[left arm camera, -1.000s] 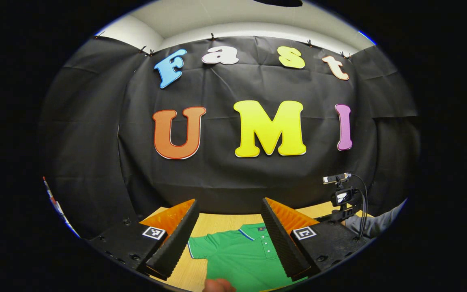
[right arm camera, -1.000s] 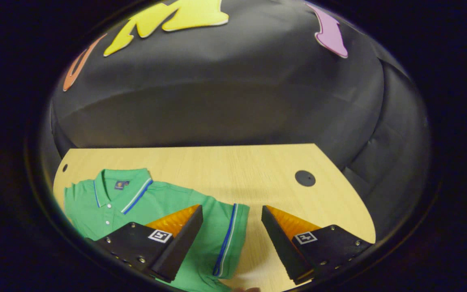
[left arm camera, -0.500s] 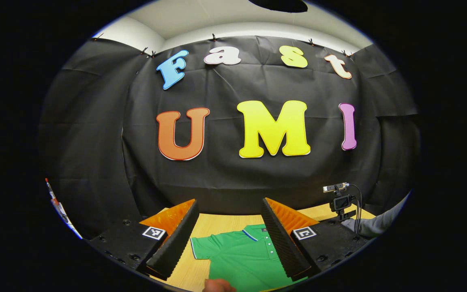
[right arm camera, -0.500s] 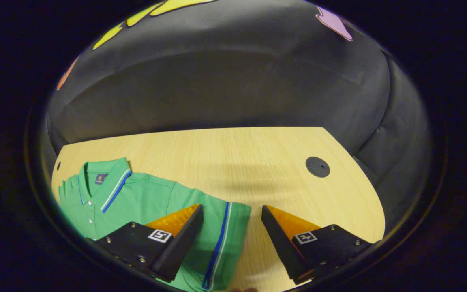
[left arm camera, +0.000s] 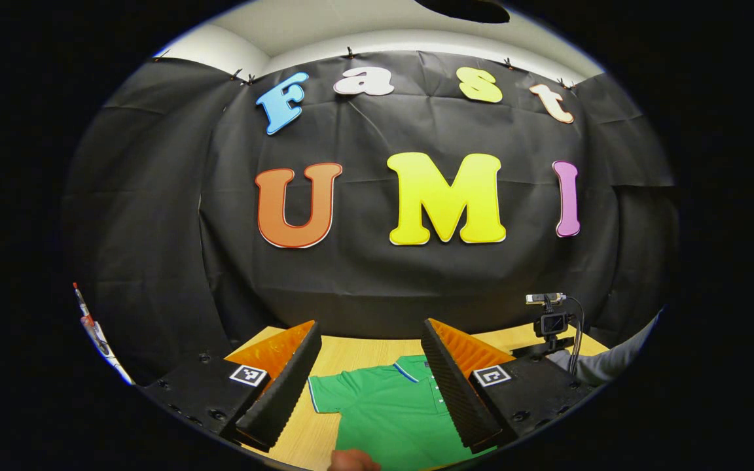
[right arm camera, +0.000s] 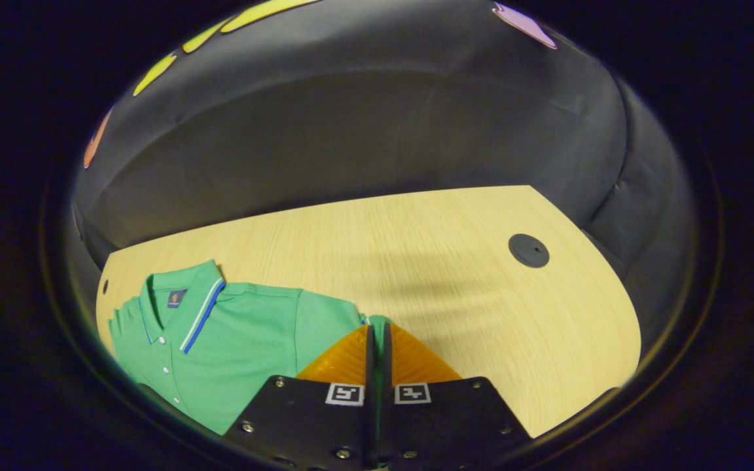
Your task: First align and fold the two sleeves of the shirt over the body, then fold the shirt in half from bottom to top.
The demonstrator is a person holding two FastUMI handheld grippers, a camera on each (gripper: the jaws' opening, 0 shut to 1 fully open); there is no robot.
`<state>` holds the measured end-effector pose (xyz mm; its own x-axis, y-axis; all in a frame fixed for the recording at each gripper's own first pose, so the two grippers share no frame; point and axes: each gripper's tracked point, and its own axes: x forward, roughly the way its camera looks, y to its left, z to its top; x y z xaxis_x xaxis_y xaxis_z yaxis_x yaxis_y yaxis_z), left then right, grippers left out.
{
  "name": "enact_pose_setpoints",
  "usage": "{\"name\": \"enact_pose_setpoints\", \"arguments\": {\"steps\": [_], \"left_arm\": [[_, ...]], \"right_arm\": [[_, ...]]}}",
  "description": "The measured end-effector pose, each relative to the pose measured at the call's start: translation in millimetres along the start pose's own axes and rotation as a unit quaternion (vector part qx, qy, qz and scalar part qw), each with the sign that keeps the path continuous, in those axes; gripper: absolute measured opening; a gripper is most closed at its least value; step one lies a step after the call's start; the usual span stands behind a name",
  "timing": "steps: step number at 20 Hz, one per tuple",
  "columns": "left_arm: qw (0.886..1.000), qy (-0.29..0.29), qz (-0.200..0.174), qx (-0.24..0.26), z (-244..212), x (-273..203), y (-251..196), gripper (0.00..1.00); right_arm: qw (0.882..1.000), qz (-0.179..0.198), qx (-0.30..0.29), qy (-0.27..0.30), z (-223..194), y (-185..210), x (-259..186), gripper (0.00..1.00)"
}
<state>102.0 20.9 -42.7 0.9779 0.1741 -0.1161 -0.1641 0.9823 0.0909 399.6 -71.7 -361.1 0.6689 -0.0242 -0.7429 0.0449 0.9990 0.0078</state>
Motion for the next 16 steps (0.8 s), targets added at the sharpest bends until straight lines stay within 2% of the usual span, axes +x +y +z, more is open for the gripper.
{"name": "enact_pose_setpoints", "arguments": {"steps": [9,16], "left_arm": [[1.000,0.002,0.009,0.002,-2.3,-3.9,6.9,0.98],[1.000,0.000,0.005,-0.001,-2.9,-4.4,3.5,0.98]], "right_arm": [[0.999,0.013,-0.037,-0.012,7.0,3.2,-3.4,0.01],[0.997,0.049,-0.045,-0.035,18.6,16.7,-19.5,0.01]]}}
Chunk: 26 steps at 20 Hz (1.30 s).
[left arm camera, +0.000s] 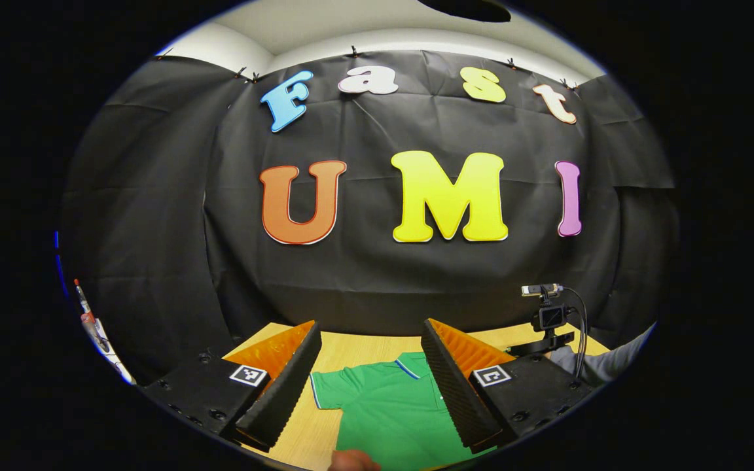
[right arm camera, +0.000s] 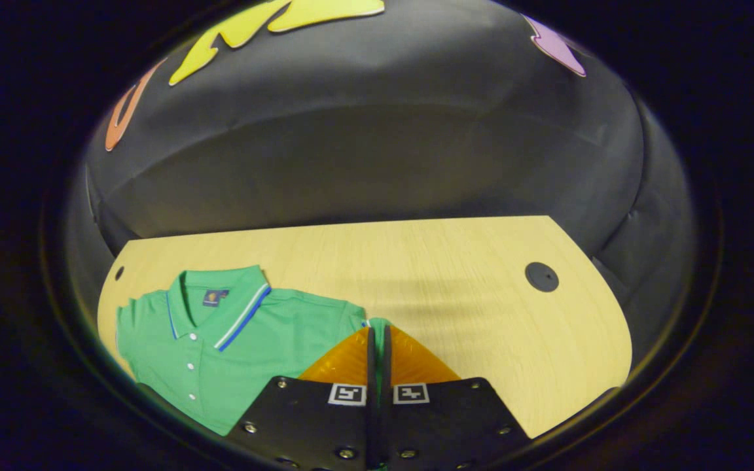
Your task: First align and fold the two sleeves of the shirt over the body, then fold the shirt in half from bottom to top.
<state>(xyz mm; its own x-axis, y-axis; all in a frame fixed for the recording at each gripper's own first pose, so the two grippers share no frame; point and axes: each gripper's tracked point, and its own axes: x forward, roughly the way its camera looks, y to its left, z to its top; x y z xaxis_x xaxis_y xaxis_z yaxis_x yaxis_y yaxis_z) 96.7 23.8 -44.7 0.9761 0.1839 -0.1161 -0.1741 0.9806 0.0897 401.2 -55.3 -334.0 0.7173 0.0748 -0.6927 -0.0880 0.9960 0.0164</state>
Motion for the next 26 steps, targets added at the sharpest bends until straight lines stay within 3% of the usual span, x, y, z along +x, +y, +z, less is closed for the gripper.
{"name": "enact_pose_setpoints", "arguments": {"steps": [12,21,23,24,26], "left_arm": [[1.000,-0.004,0.004,-0.004,1.9,-6.3,10.8,0.98],[1.000,0.007,0.018,-0.006,-5.1,-9.2,26.7,0.98],[1.000,0.011,0.021,-0.009,-7.4,-9.4,30.3,0.98],[1.000,0.012,0.023,-0.009,-6.3,-9.2,31.4,0.98],[1.000,0.011,0.022,-0.005,-6.3,-10.3,32.0,0.98]], "right_arm": [[0.997,0.073,-0.022,-0.016,-6.1,68.1,-30.1,0.01],[0.995,0.091,-0.039,0.012,-33.6,97.1,-30.4,0.01],[0.993,0.113,-0.035,0.031,-44.2,106.6,-29.2,0.01],[0.990,0.129,-0.032,0.044,-53.2,114.1,-26.7,0.06],[0.991,0.120,-0.044,0.035,-52.3,107.5,-30.1,0.98]]}}
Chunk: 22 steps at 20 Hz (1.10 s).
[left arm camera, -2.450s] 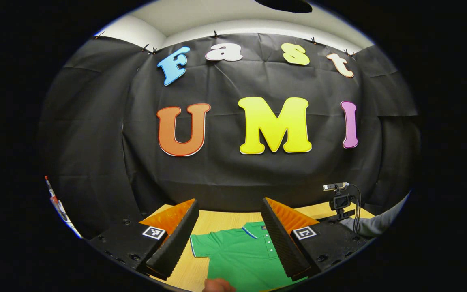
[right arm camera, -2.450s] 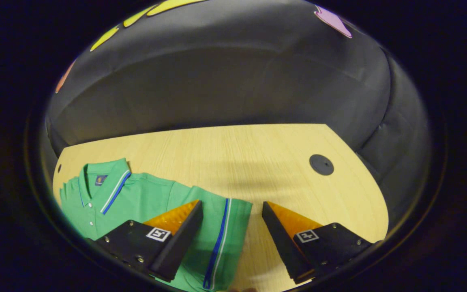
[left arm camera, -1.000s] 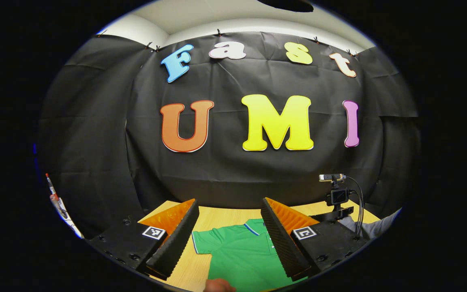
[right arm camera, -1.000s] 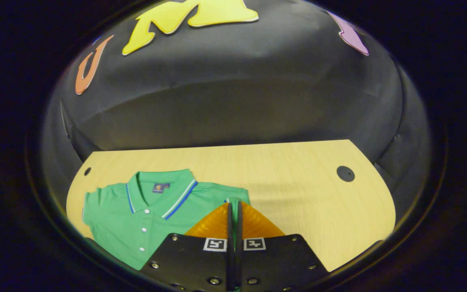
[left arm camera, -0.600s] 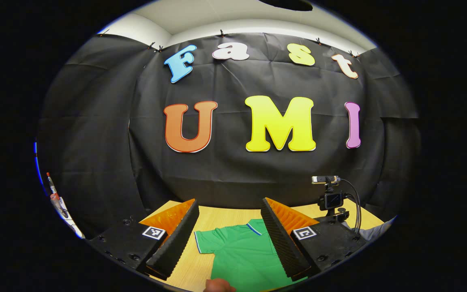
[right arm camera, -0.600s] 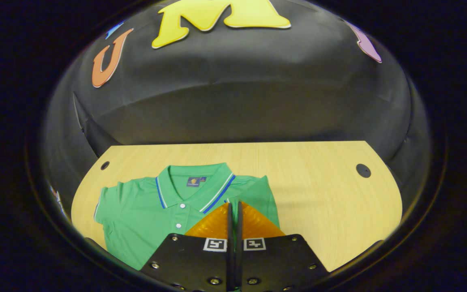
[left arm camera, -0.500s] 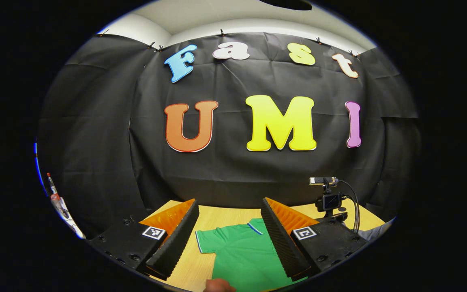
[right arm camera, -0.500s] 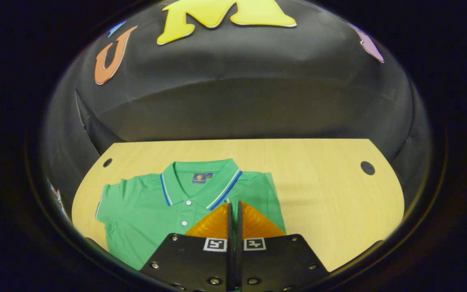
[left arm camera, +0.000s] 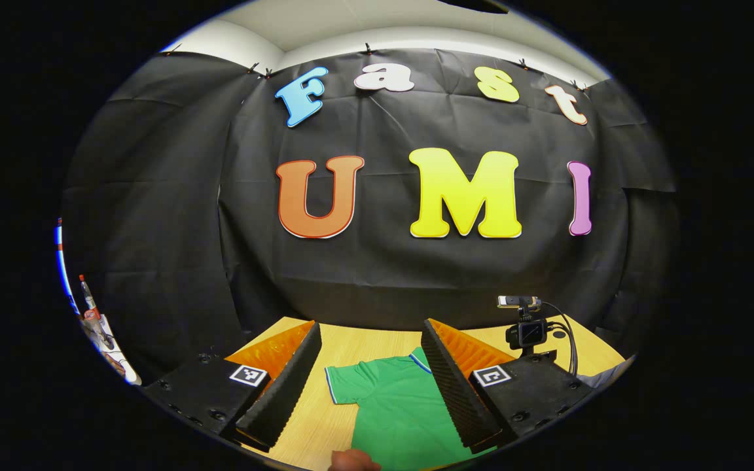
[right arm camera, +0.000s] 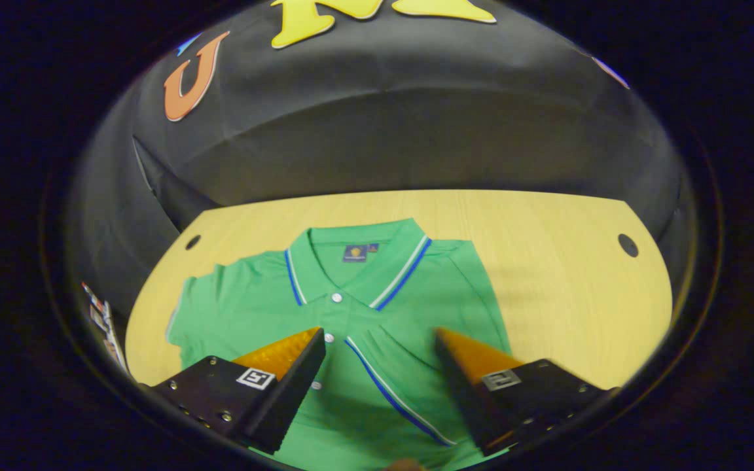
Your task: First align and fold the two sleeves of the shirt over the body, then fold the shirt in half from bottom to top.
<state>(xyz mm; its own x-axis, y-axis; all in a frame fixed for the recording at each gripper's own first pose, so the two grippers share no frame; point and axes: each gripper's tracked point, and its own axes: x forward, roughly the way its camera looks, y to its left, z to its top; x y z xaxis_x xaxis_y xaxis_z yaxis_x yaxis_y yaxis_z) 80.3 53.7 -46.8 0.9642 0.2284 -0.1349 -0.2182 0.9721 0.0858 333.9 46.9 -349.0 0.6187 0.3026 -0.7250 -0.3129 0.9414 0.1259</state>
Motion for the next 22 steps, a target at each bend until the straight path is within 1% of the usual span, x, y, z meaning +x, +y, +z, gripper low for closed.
{"name": "enact_pose_setpoints", "arguments": {"steps": [1,3,9,11,12,14,17,19,21,22], "left_arm": [[1.000,-0.003,-0.001,0.002,2.0,0.4,0.5,0.98],[1.000,-0.006,-0.005,0.005,3.4,0.1,-0.2,0.98],[1.000,-0.009,-0.013,0.008,5.9,-2.3,1.3,0.98],[1.000,-0.008,-0.011,0.009,4.5,-2.0,4.7,0.98],[1.000,-0.007,-0.011,0.008,2.0,-1.9,5.7,0.98],[1.000,-0.005,-0.013,0.004,-0.3,1.4,6.3,0.98],[1.000,0.004,-0.019,0.001,-9.9,9.9,4.6,0.98],[1.000,0.013,-0.022,-0.006,-20.0,18.1,5.4,0.98],[0.999,0.032,-0.021,-0.017,-37.0,26.7,8.6,0.98],[0.999,0.042,-0.019,-0.023,-45.6,31.8,11.9,1.00]], "right_arm": [[1.000,-0.008,-0.005,-0.012,2.8,-3.2,-1.8,0.94],[1.000,-0.010,-0.011,-0.012,-1.9,0.6,-1.3,0.94],[0.999,-0.032,-0.018,-0.014,1.0,-6.1,-2.2,0.93],[0.999,-0.039,-0.018,-0.023,7.4,-7.1,-8.1,0.94],[0.998,-0.041,-0.018,-0.039,16.8,-6.0,-14.9,0.94],[0.995,-0.044,-0.023,-0.089,46.0,-4.6,-39.5,0.94],[0.983,-0.035,-0.019,-0.178,93.9,3.4,-95.0,0.94],[0.974,-0.041,-0.024,-0.221,111.4,2.3,-132.1,0.95],[0.968,-0.042,-0.026,-0.245,117.9,4.2,-165.1,0.93],[0.966,-0.042,-0.023,-0.255,118.3,5.4,-180.8,0.93]]}}
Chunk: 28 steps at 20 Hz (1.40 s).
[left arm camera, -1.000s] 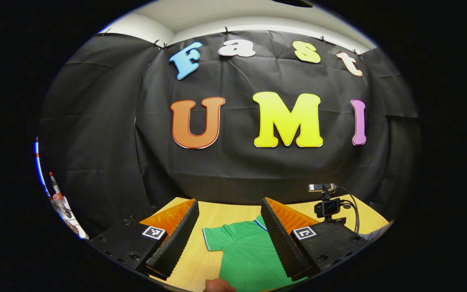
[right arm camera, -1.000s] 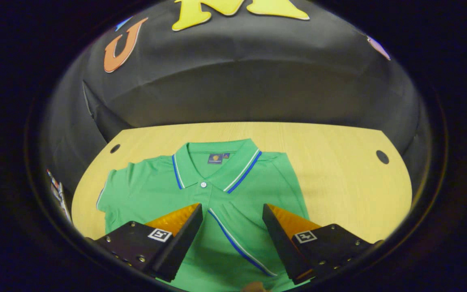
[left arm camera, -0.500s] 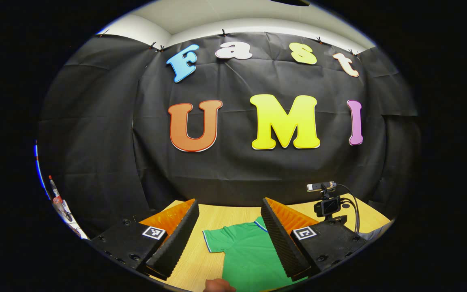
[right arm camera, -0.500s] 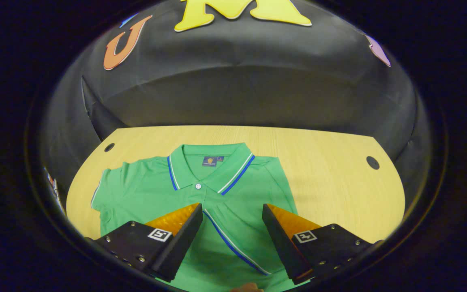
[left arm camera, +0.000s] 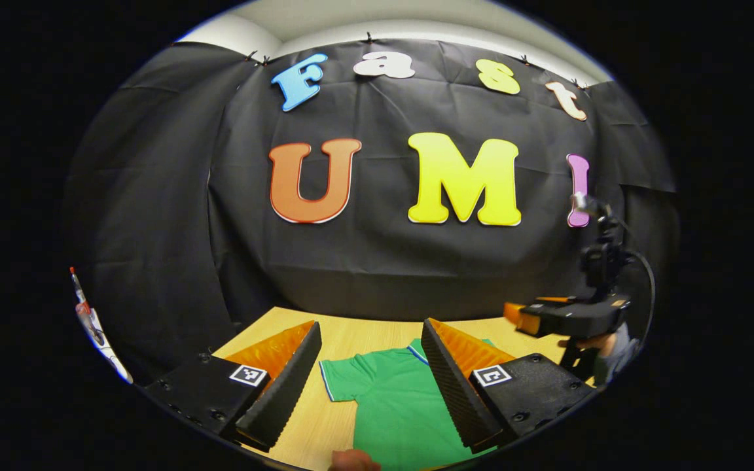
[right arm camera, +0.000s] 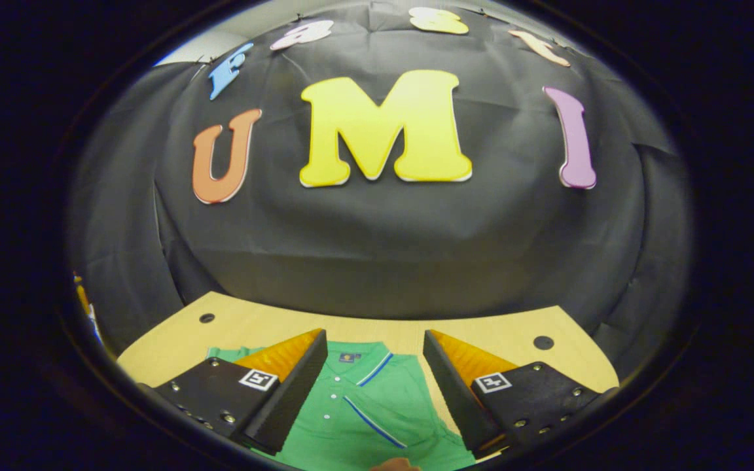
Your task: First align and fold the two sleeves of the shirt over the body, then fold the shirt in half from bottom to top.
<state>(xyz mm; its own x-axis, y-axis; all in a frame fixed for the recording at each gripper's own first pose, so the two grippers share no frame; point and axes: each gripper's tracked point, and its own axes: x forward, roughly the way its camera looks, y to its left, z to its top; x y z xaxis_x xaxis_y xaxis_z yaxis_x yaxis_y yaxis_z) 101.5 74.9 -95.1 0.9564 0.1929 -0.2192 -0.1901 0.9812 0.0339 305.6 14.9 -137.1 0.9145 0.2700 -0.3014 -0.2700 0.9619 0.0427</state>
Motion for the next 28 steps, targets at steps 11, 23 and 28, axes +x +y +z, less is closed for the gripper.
{"name": "enact_pose_setpoints", "arguments": {"steps": [11,23,28], "left_arm": [[0.991,0.129,0.035,0.011,-123.0,118.4,54.5,0.99],[0.963,0.252,0.098,0.004,-207.3,222.9,99.2,0.99],[0.955,0.280,0.090,0.028,-224.2,240.4,93.1,0.98]], "right_arm": [[0.996,-0.030,0.044,-0.070,37.9,-28.8,-136.7,0.93],[0.991,-0.092,0.032,-0.089,58.9,-84.9,-173.2,0.93],[0.993,-0.090,0.016,-0.080,57.4,-85.2,-165.5,0.94]]}}
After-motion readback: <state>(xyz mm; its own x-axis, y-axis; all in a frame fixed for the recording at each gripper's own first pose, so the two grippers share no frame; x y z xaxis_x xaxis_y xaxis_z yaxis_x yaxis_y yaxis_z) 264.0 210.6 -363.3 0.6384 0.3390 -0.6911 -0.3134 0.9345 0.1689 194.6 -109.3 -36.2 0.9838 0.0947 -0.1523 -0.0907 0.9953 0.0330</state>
